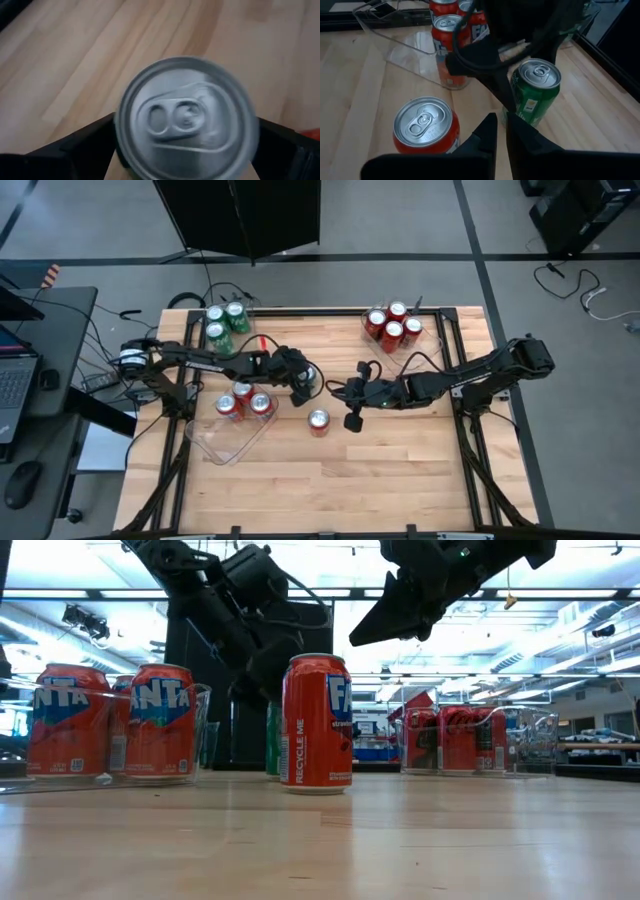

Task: Sort soda cans
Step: Put the green soda can into the top left transparent bin

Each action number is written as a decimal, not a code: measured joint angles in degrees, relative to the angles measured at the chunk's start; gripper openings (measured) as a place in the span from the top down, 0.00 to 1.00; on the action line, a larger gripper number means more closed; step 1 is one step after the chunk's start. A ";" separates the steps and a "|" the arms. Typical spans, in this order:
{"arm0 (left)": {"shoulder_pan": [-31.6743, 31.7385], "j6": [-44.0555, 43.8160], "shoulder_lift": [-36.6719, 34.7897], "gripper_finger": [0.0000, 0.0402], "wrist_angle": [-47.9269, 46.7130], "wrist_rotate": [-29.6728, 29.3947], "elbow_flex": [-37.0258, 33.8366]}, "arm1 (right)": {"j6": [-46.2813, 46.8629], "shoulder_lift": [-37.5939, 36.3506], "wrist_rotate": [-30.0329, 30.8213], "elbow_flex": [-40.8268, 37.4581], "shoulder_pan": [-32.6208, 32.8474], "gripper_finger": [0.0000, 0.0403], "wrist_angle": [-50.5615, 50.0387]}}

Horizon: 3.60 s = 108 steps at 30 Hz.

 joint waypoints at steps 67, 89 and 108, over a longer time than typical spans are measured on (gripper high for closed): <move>26.34 -6.40 -26.16 0.28 -12.74 -21.85 -17.09 | -1.54 0.04 0.02 0.00 0.26 0.98 3.39; 29.11 -3.46 -25.76 0.09 -9.04 -17.33 -18.25 | -1.53 0.04 0.02 0.00 0.26 0.99 3.57; 29.08 -0.21 -25.70 0.16 -11.24 -17.38 -14.36 | -1.47 0.04 0.02 0.00 0.22 0.88 4.01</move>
